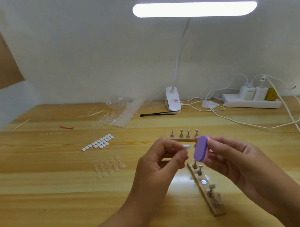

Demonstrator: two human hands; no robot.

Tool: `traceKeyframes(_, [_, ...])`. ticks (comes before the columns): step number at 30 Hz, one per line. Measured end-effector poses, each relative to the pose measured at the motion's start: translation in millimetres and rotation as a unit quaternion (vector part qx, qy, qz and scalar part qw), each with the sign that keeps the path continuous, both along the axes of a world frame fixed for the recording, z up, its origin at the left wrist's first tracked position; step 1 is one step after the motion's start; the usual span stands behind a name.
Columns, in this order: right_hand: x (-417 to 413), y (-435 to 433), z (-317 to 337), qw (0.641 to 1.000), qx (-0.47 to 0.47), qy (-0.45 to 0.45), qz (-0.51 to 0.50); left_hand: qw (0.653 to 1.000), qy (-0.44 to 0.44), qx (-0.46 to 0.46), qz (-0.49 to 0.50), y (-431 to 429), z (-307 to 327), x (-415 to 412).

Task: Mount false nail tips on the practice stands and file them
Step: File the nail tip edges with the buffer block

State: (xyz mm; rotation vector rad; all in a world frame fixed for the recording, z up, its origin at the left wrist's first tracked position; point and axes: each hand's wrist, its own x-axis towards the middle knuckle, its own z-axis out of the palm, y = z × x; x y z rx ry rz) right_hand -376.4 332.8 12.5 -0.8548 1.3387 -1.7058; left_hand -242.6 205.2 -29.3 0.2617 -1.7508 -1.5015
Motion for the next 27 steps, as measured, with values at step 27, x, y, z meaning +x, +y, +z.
traceKeyframes(27, [-3.1, 2.8, -3.8, 0.999, -0.019, -0.021, -0.021, 0.999, -0.015, -0.048, -0.015, 6.8, 0.8, 1.9])
